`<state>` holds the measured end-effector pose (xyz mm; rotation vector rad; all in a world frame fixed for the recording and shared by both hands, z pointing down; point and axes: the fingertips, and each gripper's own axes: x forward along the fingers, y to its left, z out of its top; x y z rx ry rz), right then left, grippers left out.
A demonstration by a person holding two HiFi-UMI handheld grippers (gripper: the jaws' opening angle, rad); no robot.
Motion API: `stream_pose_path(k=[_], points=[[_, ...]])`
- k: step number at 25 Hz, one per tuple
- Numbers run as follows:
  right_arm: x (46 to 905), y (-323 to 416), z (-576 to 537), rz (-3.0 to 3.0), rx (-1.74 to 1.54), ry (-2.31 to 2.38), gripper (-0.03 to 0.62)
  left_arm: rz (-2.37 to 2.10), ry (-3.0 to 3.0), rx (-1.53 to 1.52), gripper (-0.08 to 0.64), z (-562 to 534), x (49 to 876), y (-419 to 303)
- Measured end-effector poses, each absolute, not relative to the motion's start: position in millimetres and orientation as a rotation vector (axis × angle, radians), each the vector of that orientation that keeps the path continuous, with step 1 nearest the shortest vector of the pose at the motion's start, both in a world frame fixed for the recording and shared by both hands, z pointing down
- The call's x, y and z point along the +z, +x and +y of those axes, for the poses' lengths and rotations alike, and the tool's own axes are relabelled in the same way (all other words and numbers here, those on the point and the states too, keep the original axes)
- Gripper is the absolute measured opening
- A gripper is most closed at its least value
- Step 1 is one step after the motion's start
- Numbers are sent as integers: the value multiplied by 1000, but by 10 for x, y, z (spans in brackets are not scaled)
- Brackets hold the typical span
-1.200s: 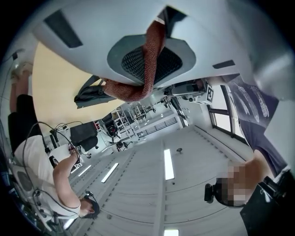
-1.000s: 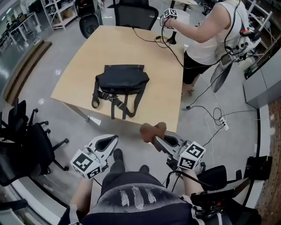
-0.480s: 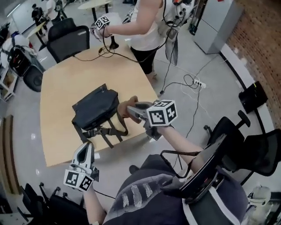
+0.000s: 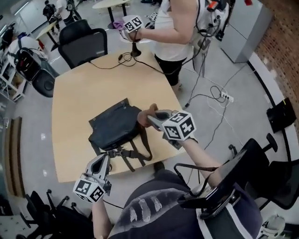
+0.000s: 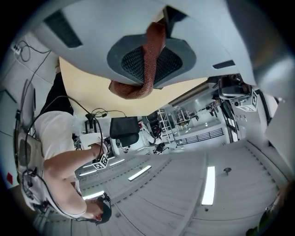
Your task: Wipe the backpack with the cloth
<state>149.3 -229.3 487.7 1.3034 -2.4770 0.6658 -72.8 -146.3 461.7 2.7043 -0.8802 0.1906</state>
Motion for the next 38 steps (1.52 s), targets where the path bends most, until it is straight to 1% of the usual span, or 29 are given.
stream_pose_path(k=[4, 7, 10, 14, 17, 23, 27, 30, 32, 35, 38], points=[[4982, 1831, -2724, -2398, 556, 1401, 32, -969, 2683, 253, 6, -1834, 4696, -695], [5055, 1773, -3041, -2318, 397, 1345, 32, -1023, 2683, 315, 6, -2094, 4777, -724], [5286, 1375, -3211, -2249, 250, 1184, 32, -1004, 2673, 364, 6, -2336, 4945, -877], [5783, 966, -3247, -2095, 281, 941, 32, -943, 2652, 325, 6, -2542, 5022, -950], [6107, 646, -3206, -1970, 226, 803, 32, -889, 2643, 308, 6, -2668, 5085, -1097], [6383, -26, -2987, -1854, 146, 608, 32, -821, 2619, 281, 6, -2912, 5222, -1469], [6349, -394, -2900, -1902, 210, 545, 32, -804, 2586, 285, 6, -2970, 5347, -1637], [6327, -793, -2794, -2014, 304, 427, 32, -805, 2580, 274, 6, -3059, 5385, -1672], [6391, -981, -2770, -2032, 312, 370, 32, -804, 2580, 267, 6, -3114, 5418, -1666], [6468, -1239, -2637, -2061, 330, 299, 32, -825, 2554, 270, 6, -3045, 5513, -1715], [6355, -1587, -2381, -2178, 432, 142, 32, -879, 2535, 280, 6, -2988, 5497, -1844]])
